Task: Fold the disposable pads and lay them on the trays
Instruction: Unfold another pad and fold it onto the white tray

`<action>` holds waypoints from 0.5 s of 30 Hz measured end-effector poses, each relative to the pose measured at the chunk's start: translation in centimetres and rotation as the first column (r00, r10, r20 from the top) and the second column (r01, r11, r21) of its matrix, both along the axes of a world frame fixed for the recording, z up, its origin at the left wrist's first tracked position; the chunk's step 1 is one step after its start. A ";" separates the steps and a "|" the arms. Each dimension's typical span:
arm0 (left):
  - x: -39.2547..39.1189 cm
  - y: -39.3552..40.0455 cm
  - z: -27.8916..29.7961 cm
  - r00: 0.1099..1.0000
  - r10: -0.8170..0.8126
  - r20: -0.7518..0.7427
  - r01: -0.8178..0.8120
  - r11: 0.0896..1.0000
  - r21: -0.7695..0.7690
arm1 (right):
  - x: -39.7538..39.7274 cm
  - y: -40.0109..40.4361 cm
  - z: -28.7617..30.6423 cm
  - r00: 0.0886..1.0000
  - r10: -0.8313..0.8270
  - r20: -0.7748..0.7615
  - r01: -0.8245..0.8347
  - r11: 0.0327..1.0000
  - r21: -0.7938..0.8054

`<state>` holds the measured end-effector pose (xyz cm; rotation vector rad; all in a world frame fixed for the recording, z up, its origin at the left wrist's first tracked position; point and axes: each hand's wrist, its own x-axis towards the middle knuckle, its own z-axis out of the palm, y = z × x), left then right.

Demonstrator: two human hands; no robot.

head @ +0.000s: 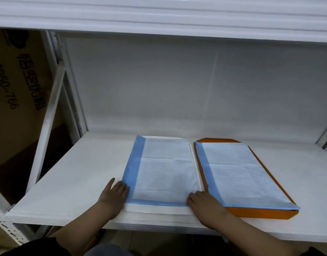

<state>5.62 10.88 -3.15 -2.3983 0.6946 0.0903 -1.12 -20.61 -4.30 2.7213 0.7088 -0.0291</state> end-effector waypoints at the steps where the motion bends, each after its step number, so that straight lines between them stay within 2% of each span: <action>1: -0.4 -0.2 -0.1 0.999 -0.014 0.048 0.020 0.991 -0.130 | 0.1 0.0 0.1 0.999 -0.009 0.037 0.008 1.000 0.006; 2: -0.8 -0.4 -0.3 0.992 -0.060 0.109 0.086 0.964 -0.251 | -0.1 0.2 0.5 0.998 -0.049 0.042 0.049 0.999 0.015; 6: -3.0 -1.4 -1.5 0.996 -0.075 -0.049 0.047 0.907 -0.419 | -0.6 0.9 0.7 0.995 -0.061 0.079 0.057 0.997 0.056; 9: -3.9 -0.5 -2.4 0.987 0.008 -0.162 -0.074 0.912 -0.403 | -1.2 1.1 0.1 0.994 -0.092 0.055 0.086 0.990 0.115; 11: -3.7 0.2 -2.8 0.988 0.064 -0.139 -0.115 0.908 -0.403 | -1.6 1.2 -0.2 0.987 -0.146 0.063 0.138 0.984 0.113; 15: -3.3 0.9 -2.5 0.986 0.138 -0.093 -0.165 0.894 -0.416 | -1.8 1.4 -0.3 0.974 -0.215 0.067 0.215 0.977 0.005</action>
